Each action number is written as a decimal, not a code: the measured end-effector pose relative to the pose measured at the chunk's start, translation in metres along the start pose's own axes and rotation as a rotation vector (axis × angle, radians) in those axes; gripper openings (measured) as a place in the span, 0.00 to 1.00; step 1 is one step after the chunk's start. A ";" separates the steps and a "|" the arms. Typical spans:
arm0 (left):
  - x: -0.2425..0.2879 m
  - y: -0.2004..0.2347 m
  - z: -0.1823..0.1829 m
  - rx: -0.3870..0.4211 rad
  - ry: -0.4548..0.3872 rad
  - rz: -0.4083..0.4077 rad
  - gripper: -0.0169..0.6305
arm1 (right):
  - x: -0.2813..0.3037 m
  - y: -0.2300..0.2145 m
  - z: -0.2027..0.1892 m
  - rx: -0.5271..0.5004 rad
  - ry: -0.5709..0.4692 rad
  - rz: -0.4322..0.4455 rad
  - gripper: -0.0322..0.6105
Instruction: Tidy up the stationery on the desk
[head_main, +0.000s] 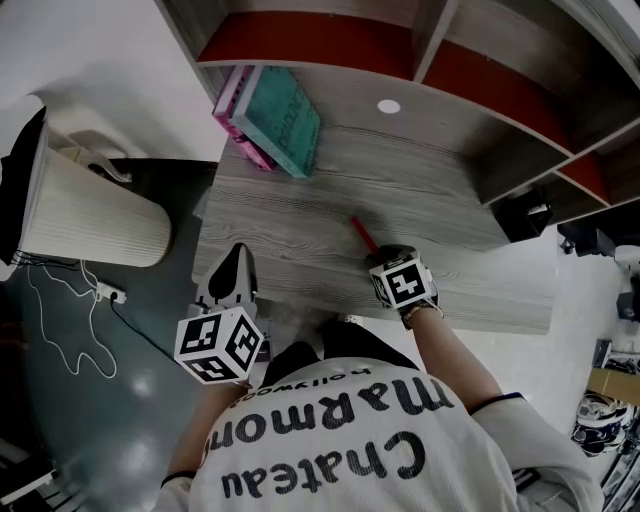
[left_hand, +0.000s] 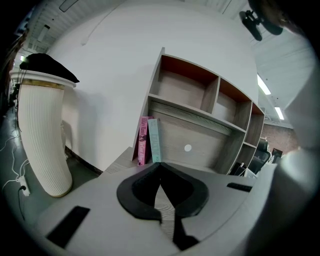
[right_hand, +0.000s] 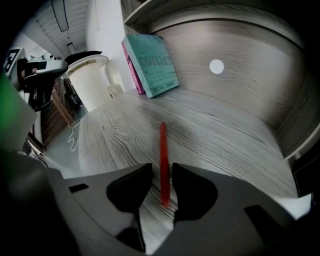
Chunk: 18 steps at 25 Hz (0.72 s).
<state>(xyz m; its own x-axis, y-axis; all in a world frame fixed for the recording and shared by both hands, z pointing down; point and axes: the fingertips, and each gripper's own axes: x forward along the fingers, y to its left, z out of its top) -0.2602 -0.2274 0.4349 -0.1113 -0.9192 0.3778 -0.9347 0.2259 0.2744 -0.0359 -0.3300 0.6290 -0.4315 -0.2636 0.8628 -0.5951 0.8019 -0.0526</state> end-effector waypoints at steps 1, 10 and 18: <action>-0.001 0.001 0.001 -0.001 -0.003 0.003 0.04 | 0.000 0.000 0.000 -0.005 0.005 -0.003 0.26; -0.009 0.005 0.007 -0.013 -0.027 0.017 0.04 | 0.001 0.001 0.000 -0.008 0.045 -0.008 0.24; -0.018 0.009 0.009 -0.017 -0.045 0.028 0.04 | 0.001 0.000 -0.001 0.008 0.035 -0.029 0.14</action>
<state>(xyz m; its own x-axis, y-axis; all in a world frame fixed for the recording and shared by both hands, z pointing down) -0.2696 -0.2120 0.4229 -0.1524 -0.9260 0.3453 -0.9253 0.2565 0.2794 -0.0360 -0.3298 0.6303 -0.3906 -0.2675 0.8808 -0.6125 0.7898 -0.0318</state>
